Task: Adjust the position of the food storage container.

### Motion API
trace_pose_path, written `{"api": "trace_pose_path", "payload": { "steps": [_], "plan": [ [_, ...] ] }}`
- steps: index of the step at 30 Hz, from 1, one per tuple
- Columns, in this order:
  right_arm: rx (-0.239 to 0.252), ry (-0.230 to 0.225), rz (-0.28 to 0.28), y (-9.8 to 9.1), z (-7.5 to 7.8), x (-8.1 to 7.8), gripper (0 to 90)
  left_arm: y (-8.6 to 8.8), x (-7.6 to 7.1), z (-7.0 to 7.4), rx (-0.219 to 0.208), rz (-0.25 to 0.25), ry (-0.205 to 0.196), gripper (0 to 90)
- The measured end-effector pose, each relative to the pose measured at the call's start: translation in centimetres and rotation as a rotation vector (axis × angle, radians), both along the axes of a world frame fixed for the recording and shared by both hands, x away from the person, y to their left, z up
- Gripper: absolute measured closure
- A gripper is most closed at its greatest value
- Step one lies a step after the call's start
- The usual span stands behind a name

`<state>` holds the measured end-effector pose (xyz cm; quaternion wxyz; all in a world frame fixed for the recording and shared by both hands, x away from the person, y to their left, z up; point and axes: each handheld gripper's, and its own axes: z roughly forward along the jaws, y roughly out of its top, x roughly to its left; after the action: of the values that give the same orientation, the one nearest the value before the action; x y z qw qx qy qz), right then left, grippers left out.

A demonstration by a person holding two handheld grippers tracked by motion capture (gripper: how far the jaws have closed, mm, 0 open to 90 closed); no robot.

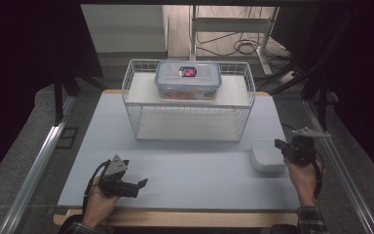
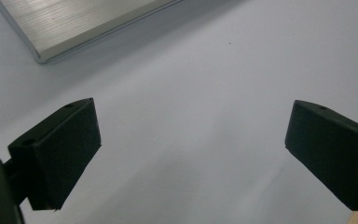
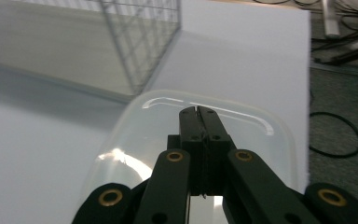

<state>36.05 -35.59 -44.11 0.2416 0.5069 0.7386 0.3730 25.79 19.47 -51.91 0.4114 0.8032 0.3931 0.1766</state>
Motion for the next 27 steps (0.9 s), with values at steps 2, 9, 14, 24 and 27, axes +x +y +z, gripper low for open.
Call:
{"api": "trace_pose_path", "payload": {
  "steps": [2, 9, 14, 24, 27],
  "plan": [
    [-0.013, 0.003, -0.05, -1.2, -0.2, 0.7, 89.8, 0.1, 0.0, 0.0, 0.0, 0.004, -0.001, 3.2],
    [-0.045, 0.003, -0.127, -3.1, -1.0, 1.7, 89.8, 0.1, 0.0, 0.1, -0.004, 0.008, -0.004, 3.4],
    [-0.059, 0.019, -0.164, -4.3, -1.8, 1.9, 89.8, 0.1, 0.0, 0.0, -0.001, 0.006, -0.001, 3.5],
    [-0.042, 0.055, -0.135, -4.6, -2.9, 2.1, 89.8, -0.1, -0.1, -0.1, 0.009, -0.002, 0.003, 3.5],
    [-0.03, 0.064, -0.114, -4.3, -3.0, 1.9, 89.8, -0.1, -0.1, -0.1, 0.01, -0.003, 0.005, 3.6]
  ]
}}
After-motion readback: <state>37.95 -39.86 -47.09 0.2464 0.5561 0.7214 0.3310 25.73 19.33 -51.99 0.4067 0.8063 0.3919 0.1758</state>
